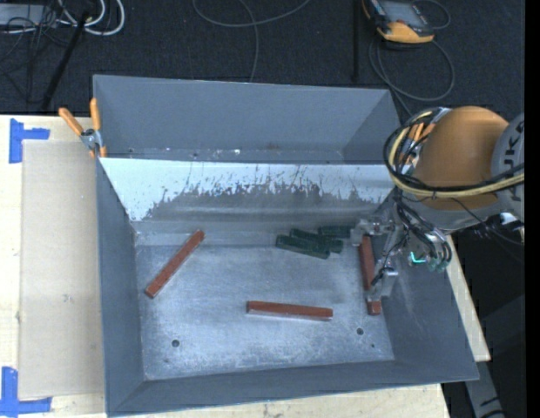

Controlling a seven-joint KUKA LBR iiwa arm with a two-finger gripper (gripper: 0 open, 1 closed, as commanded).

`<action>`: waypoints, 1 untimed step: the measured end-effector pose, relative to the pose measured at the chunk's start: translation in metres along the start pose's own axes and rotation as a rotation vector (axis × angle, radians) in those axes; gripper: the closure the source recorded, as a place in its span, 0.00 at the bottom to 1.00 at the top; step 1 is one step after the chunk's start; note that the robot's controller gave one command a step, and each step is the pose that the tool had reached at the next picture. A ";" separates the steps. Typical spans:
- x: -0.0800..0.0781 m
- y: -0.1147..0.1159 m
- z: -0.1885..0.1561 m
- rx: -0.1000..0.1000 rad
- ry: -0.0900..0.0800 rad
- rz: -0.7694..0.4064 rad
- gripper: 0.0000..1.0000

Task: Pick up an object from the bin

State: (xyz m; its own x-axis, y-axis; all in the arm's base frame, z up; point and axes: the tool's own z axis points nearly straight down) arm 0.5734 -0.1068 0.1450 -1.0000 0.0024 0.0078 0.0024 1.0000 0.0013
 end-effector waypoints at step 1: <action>0.099 0.033 0.077 0.000 -0.010 0.099 0.00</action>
Offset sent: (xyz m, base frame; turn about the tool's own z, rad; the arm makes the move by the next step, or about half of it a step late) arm -0.0985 0.0328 -0.0750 0.0973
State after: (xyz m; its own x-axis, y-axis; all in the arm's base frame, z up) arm 0.4742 -0.0730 0.0684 -0.9949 0.1010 -0.0017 0.1010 0.9949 0.0011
